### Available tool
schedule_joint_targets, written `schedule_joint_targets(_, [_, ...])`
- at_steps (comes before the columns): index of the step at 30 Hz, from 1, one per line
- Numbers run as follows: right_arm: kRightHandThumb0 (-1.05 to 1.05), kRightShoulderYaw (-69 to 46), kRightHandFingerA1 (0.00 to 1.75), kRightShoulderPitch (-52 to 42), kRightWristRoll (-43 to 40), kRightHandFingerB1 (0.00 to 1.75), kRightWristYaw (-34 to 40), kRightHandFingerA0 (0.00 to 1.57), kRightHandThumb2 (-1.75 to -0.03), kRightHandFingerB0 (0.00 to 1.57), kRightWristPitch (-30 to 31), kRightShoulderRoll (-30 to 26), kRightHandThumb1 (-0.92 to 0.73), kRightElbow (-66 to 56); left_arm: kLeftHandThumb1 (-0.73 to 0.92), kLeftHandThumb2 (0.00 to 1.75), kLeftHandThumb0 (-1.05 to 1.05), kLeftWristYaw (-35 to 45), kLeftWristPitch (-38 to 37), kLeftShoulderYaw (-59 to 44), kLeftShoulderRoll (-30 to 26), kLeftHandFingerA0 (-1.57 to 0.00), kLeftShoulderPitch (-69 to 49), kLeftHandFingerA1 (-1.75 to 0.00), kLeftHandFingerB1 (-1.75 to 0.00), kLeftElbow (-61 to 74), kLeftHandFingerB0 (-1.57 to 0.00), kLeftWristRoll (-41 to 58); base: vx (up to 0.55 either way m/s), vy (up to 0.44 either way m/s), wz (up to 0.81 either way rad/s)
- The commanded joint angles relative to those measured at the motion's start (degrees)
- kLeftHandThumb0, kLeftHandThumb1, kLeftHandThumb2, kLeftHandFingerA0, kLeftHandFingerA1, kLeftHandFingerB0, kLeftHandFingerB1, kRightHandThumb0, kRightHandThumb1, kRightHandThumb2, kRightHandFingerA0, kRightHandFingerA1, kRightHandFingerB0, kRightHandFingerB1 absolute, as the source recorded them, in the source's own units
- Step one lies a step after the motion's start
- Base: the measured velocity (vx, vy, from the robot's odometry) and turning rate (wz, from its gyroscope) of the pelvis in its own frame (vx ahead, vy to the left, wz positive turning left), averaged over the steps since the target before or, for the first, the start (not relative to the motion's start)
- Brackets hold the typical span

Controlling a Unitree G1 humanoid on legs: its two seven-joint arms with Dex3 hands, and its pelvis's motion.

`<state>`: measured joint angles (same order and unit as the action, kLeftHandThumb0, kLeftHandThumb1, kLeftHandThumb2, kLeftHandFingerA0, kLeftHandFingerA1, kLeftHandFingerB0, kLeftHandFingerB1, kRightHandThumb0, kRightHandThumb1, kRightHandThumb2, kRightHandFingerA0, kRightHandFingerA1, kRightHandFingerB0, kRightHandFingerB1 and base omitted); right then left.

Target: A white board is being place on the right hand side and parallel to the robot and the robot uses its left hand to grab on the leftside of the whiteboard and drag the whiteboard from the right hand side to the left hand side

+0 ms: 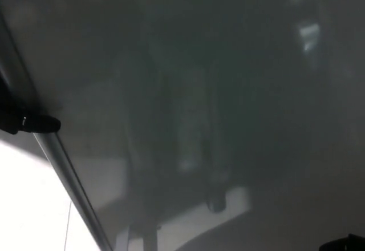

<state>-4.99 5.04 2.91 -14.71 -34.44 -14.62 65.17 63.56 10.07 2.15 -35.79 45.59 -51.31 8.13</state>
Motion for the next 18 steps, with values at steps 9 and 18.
schedule_joint_targets(9, [-0.64, -0.30, 1.23, -0.66, -0.31, 0.92, -0.20, 0.77, -0.75, 0.61, 0.39, -1.25, -0.72, 0.67, 0.65, 0.63, -0.07, 13.51, -6.06, -1.18, -8.06, -0.96, -6.02, -0.56, -0.68, -6.88, -1.02, 0.34, 0.00, 0.000, 0.00])
schedule_joint_targets(18, [-0.63, 0.27, 1.19, -0.73, 0.56, 0.88, 0.93, 0.77, -0.74, 0.60, 0.39, -1.48, -0.73, 0.89, 0.77, 0.63, -0.07, 15.50, -6.96, -4.52, -13.07, -0.77, -11.21, -0.62, -0.77, -7.23, -0.85, 2.37, 0.00, 0.000, 0.00])
